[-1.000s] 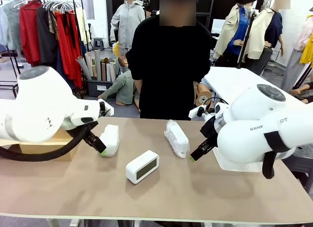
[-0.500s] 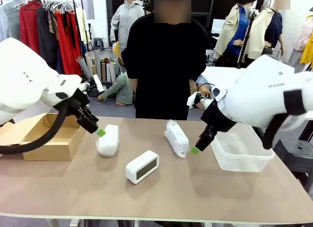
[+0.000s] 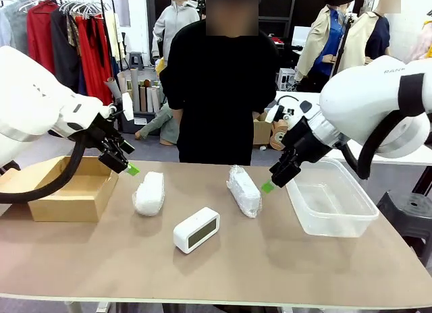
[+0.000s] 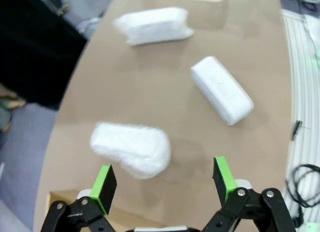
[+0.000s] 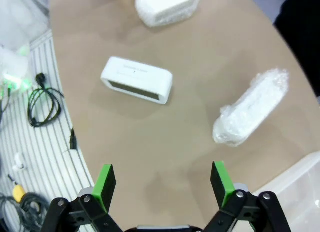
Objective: Separate and place wrapped and unwrapped clocks.
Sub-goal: Pick up the Digital clock indicated by the person.
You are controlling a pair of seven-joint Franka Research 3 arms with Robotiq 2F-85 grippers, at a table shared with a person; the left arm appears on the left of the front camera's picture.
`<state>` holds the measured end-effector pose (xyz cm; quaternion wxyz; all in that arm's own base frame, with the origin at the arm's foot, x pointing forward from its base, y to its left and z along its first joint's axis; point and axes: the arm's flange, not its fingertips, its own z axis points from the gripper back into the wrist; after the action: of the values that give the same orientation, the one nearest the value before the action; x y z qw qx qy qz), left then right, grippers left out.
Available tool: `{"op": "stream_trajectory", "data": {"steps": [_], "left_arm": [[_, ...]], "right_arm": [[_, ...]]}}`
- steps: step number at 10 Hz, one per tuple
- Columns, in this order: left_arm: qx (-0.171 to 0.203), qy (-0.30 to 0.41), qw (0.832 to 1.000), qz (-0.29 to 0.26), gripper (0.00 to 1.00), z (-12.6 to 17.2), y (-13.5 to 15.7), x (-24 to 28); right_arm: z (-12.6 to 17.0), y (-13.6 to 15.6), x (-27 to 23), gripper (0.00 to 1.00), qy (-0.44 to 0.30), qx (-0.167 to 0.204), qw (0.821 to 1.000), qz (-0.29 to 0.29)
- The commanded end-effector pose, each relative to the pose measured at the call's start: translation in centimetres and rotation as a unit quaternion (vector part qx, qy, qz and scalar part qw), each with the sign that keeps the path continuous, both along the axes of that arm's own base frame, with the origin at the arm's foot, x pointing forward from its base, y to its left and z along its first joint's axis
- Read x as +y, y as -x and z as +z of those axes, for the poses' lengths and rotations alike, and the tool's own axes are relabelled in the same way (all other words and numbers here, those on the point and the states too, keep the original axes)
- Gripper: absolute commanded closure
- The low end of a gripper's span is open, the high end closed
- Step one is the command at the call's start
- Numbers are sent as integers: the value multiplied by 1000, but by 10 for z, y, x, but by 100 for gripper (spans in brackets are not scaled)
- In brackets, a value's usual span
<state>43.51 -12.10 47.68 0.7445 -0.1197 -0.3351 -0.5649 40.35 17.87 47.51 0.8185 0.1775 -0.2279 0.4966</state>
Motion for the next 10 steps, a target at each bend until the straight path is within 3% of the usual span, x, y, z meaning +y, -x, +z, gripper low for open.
{"op": "stream_trajectory", "data": {"steps": [1, 4, 5, 7, 9, 10], "left_arm": [[14, 8, 999, -34, 0, 0, 6, -2], [14, 8, 999, -34, 0, 0, 6, -2], [14, -5, 1000, -18, 0, -2, 5, -8], [34, 35, 997, -62, 0, -2, -5, 0], [25, 71, 993, -94, 0, -7, -12, 4], [23, 96, 988, -119, 0, -12, -15, 7]], "right_arm": [[-1, 3, 3, 0, 10, 4, 1000, 15], [-1, 2, 2, 0, 8, 2, 1000, 2], [-3, -8, -1, 0, -9, -12, 999, 47], [-6, -21, -7, 0, -42, -33, 993, 105], [-11, -34, -17, 0, -64, -44, 987, 143], [-14, -43, -24, 0, -84, -30, 982, 164]]}}
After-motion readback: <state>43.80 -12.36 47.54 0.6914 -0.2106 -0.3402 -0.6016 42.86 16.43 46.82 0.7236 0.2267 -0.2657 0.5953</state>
